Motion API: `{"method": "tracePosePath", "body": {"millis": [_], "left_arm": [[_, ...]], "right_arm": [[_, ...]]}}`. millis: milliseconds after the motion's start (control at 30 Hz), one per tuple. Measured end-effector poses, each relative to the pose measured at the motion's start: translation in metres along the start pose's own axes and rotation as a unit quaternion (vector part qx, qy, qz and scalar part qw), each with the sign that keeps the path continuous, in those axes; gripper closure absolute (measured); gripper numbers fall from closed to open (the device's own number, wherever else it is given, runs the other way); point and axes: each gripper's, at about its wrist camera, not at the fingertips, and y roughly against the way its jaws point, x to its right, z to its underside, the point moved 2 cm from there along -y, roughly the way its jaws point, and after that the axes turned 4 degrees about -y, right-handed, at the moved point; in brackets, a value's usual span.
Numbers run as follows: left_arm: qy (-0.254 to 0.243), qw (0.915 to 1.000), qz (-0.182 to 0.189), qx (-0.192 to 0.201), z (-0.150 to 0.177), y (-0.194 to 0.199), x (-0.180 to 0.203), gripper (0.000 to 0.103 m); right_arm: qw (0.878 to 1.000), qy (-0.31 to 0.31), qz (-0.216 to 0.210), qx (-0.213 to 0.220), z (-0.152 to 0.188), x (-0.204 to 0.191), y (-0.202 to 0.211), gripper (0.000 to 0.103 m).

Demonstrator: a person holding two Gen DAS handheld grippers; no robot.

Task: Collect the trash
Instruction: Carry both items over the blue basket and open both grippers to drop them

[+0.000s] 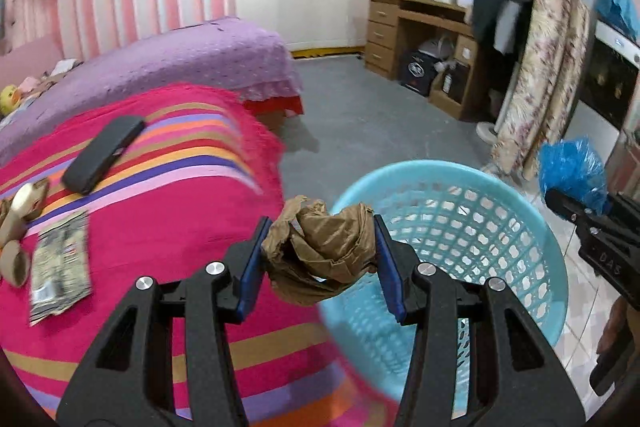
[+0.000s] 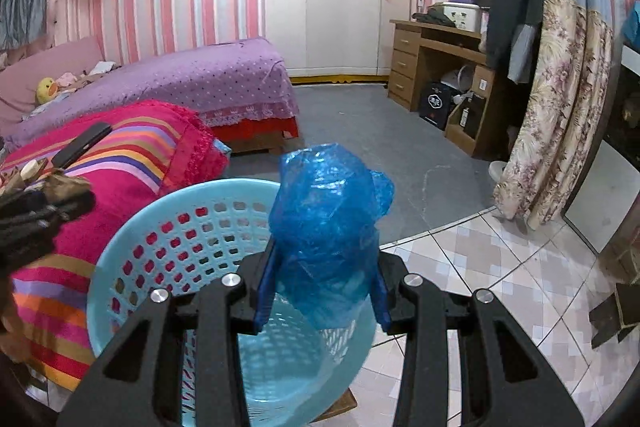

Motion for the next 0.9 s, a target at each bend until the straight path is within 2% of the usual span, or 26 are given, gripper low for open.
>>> {"method": "tracePosePath", "body": {"millis": [133,167,267,300,333,667,833,900], "left_arm": [[-0.004,0.9999,0.008,-0.009,-0.003,-0.017,0.016,0.054],[-0.006,0.9999,0.01,-0.009,-0.004,-0.019,0.018,0.051],[-0.019,0.9998,0.007,-0.006,-0.007,-0.021,0.022,0.023],[-0.018,0.9998,0.001,0.001,-0.008,-0.018,0.021,0.016],[-0.017,0.9998,0.0,0.007,-0.01,-0.015,0.019,0.014],[-0.013,0.9989,-0.031,0.034,-0.012,0.008,-0.019,0.007],[-0.003,0.9987,-0.039,0.032,-0.011,0.01,-0.033,0.006],[0.003,0.9987,-0.04,0.03,-0.01,0.011,-0.037,0.006]], "right_arm": [[1.0,-0.006,0.003,0.008,0.0,0.008,0.003,0.064],[1.0,-0.007,0.003,0.009,0.001,0.008,0.004,0.064],[1.0,-0.008,0.003,0.007,0.002,0.009,0.004,0.064],[1.0,-0.008,0.003,0.007,0.003,0.009,0.005,0.064],[1.0,-0.008,0.002,0.005,0.003,0.009,0.004,0.064],[1.0,-0.003,-0.003,0.003,0.003,0.0,-0.002,0.064],[1.0,0.007,-0.002,-0.002,0.003,-0.01,-0.008,0.063],[1.0,0.009,0.005,-0.003,0.003,-0.013,-0.009,0.05]]}}
